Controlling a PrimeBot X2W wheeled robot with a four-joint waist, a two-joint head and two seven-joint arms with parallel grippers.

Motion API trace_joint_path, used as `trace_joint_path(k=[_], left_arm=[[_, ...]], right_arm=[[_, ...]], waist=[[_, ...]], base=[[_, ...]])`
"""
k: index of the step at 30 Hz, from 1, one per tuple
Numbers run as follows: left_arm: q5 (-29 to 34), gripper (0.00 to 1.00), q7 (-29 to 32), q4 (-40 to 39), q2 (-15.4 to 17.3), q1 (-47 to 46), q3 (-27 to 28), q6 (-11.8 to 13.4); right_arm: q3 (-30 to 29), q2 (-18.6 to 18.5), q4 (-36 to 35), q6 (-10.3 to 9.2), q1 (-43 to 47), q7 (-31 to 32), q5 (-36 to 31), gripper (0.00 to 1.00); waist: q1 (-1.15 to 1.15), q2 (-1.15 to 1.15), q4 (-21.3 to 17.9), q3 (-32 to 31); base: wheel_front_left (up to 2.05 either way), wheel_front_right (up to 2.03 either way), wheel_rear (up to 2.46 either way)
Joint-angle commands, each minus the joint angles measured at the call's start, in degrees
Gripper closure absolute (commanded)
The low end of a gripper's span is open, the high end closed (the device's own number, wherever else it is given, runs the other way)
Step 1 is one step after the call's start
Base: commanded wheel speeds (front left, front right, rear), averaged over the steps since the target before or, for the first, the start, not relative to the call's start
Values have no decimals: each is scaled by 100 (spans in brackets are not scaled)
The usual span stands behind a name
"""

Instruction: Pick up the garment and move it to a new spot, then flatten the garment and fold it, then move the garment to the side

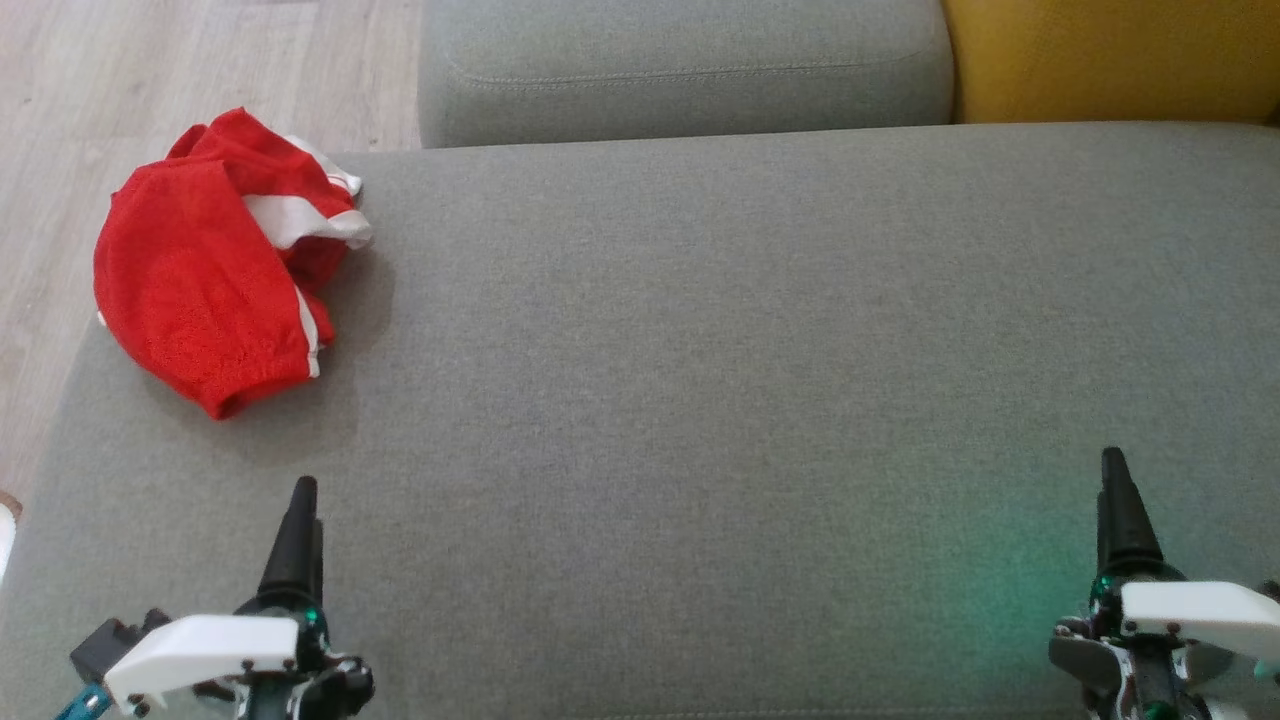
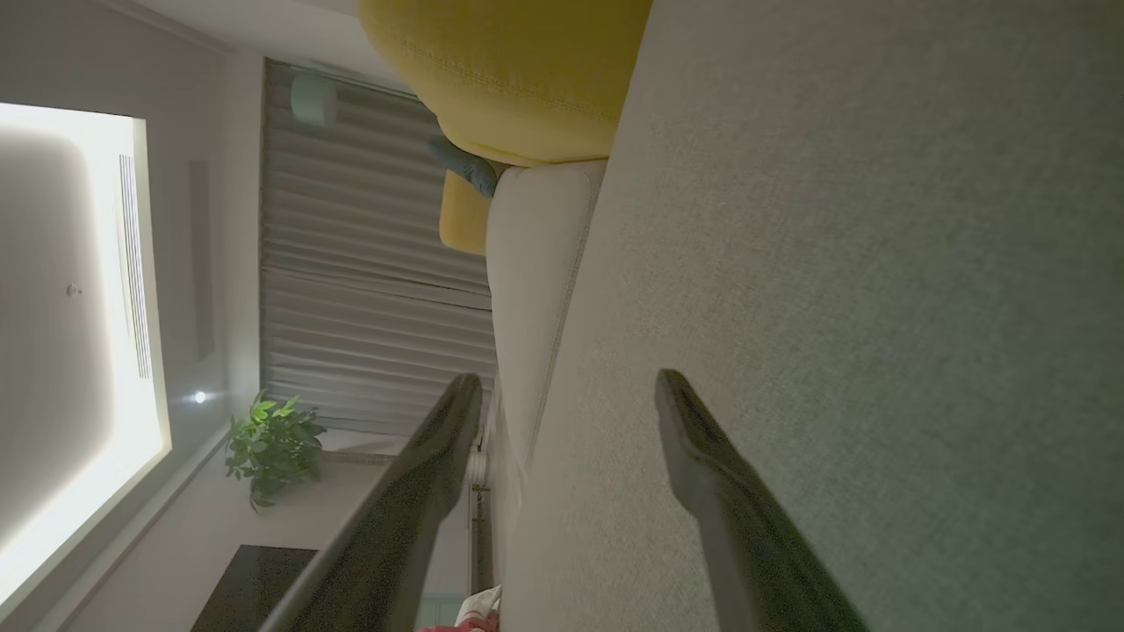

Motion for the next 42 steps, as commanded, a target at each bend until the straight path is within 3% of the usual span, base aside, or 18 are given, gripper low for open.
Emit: trace_joint_path(k=[1,22,42], left_arm=[[243,0,-63,-278,58,-307,-5,13],[2541,0,-415,-591,88,-257,-366,164],[4223,0,-750,-638,186,-124,-587,354]], right_arm=[[80,-28,-295,11,-225,-76,-301,0],[451,-41,-549,19,-202,-431,-2359,0],[688,-52,-533,26,-156,-768,-3998,0]], waist=[[0,0,3,4],[0,0,19,-1],[0,0,40,-74]], base=[[0,0,0],[0,0,0],[0,0,0]])
